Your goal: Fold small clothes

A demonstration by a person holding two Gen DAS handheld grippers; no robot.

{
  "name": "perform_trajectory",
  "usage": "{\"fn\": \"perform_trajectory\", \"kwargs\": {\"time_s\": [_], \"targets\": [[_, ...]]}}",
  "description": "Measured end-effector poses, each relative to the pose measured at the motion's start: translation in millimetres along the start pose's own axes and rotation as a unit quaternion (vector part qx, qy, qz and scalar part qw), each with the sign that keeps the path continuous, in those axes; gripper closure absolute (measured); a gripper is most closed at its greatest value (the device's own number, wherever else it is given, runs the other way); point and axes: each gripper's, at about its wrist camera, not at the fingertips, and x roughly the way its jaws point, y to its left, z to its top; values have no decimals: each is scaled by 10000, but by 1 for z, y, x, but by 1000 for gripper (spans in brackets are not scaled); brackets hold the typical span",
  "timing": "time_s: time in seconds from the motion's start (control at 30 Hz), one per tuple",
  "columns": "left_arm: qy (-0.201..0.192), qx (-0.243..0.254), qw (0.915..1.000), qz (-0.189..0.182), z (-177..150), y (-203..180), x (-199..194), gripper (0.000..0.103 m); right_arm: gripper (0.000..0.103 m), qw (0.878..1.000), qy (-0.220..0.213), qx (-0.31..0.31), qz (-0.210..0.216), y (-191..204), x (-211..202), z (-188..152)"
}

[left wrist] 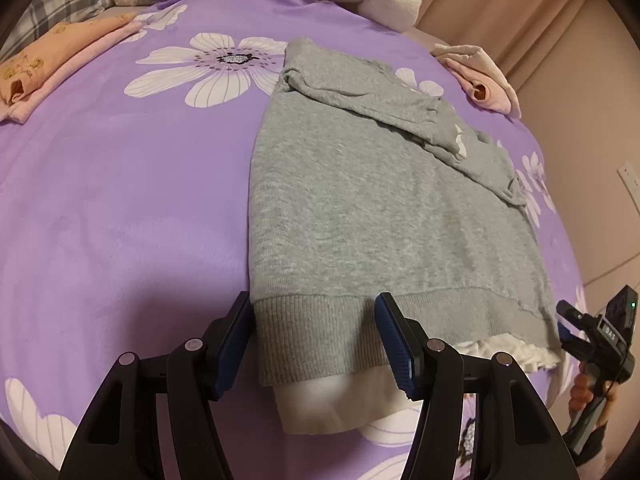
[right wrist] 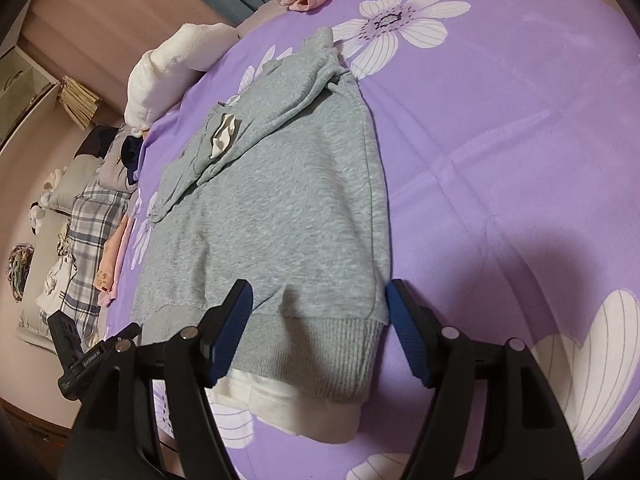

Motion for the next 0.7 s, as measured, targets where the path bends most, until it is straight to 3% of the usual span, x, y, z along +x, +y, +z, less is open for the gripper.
{"fn": "perform_trajectory", "kwargs": {"time_s": [0.33, 0.7], "targets": [[69, -12, 9999, -119, -1, 1, -1, 43, 34, 9995, 244, -158, 118, -4, -1, 1], [77, -257, 9973, -679, 13, 11, 9, 43, 31, 9991, 231, -146, 325, -2, 10, 4]]}}
